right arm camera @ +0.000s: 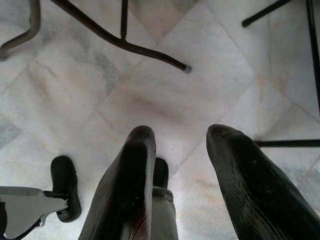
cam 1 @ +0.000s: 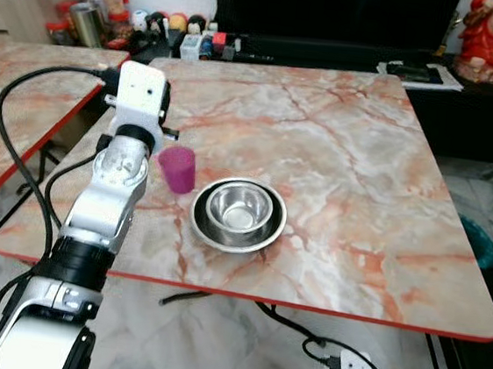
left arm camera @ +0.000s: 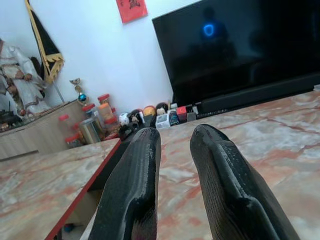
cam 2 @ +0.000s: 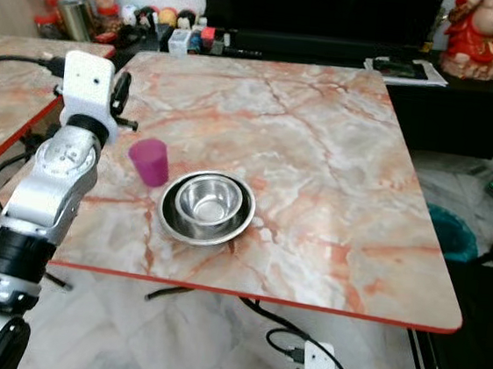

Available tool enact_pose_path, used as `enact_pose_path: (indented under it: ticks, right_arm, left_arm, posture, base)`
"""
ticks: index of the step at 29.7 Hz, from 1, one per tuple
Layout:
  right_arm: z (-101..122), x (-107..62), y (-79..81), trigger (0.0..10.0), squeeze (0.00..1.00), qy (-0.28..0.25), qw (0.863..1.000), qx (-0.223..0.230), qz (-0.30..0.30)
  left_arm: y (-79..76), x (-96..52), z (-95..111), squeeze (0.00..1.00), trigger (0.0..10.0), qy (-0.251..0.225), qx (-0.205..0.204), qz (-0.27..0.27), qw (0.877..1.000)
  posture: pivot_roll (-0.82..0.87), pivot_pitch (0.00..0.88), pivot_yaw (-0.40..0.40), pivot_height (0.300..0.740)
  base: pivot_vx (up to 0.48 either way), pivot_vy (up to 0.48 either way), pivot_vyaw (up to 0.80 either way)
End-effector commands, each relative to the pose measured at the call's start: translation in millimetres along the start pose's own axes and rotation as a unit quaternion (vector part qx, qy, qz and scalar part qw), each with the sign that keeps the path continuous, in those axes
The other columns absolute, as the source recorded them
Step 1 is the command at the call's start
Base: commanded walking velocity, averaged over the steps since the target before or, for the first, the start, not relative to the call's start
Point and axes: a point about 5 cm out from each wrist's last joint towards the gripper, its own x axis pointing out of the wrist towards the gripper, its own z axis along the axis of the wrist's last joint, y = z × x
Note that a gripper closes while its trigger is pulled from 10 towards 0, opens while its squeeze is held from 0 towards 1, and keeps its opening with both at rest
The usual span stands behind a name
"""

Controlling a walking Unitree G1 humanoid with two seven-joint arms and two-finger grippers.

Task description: Setting the table

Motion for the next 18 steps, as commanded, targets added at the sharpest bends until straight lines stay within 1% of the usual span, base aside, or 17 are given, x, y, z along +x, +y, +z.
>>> enact_pose_path:
  ticks: [1,2,9,10,11,12,13,14,15,16,17,18]
  right_arm:
    - [1.1,0.3,2.0,10.0,0.00,0.000,1.000,-0.001,0.004]
    - [1.4,0.4,1.9,10.0,0.00,0.000,1.000,-0.001,0.004]
    - [1.4,0.4,1.9,10.0,0.00,0.000,1.000,-0.001,0.004]
    - [2.3,0.6,1.5,10.0,0.00,-0.001,1.000,-0.001,0.004]
    - [7.6,1.7,3.4,10.0,0.00,-0.006,1.000,-0.010,0.010]
    - [9.2,2.0,4.1,10.0,0.00,-0.007,1.000,-0.013,0.012]
    - [10.0,2.1,4.7,10.0,0.00,-0.008,1.000,-0.014,0.013]
    - [10.2,2.2,4.9,10.0,0.00,-0.008,1.000,-0.014,0.014]
    - [10.2,2.2,5.4,10.0,0.00,-0.008,1.000,-0.015,0.014]
    - [10.1,2.1,5.5,10.0,0.00,-0.008,1.000,-0.015,0.014]
    - [10.1,2.1,5.5,10.0,0.00,-0.008,1.000,-0.015,0.014]
    - [10.0,2.1,5.7,10.0,0.00,-0.008,1.000,-0.014,0.014]
  left_arm:
    - [5.4,-1.5,-2.5,0.00,10.0,-0.003,0.005,0.012,1.000]
    - [7.3,-2.1,-4.6,0.00,10.0,-0.003,0.005,0.016,1.000]
    - [7.2,-2.2,-6.4,0.00,10.0,-0.017,0.009,0.019,1.000]
    - [18.3,-5.1,-11.7,0.00,10.0,-0.014,0.008,0.047,0.999]
    - [135.2,-65.9,-73.9,0.00,10.0,0.086,0.122,0.299,0.943]
    - [165.7,-89.7,-83.5,0.00,10.0,0.107,0.160,0.360,0.913]
    - [177.2,-101.9,-89.6,0.00,10.0,0.118,0.172,0.379,0.901]
    - [175.8,-102.6,-92.1,0.00,10.0,0.119,0.167,0.374,0.904]
    - [167.0,-100.6,-98.3,0.00,10.0,0.122,0.157,0.346,0.917]
    - [160.7,-98.9,-100.8,0.00,10.0,0.119,0.149,0.329,0.925]
    - [160.7,-98.9,-100.8,0.00,10.0,0.119,0.149,0.329,0.925]
    - [148.5,-96.3,-105.9,0.00,10.0,0.119,0.138,0.300,0.937]
  posture:
    - [0.07,0.000,0.040,0.740]
    - [0.07,0.000,0.040,0.740]
    - [0.07,0.000,0.040,0.740]
    - [0.07,0.000,0.035,0.740]
    - [0.11,0.000,0.004,0.740]
    - [0.11,0.000,0.003,0.740]
    - [0.11,0.000,0.002,0.740]
    - [0.12,0.000,0.002,0.740]
    - [0.11,0.000,0.004,0.740]
    - [0.11,0.000,0.004,0.740]
    - [0.11,0.000,0.004,0.740]
    - [0.11,0.000,0.008,0.740]
  base:
    - [0.000,0.000,0.00]
    - [0.000,0.000,0.00]
    - [0.000,0.000,0.00]
    - [0.000,0.000,0.00]
    - [0.000,0.000,0.00]
    - [0.000,0.000,0.00]
    - [0.000,0.000,0.00]
    - [0.000,0.000,0.00]
    - [0.000,0.000,0.00]
    - [0.000,0.000,0.00]
    - [0.000,0.000,0.00]
    - [0.000,0.000,0.00]
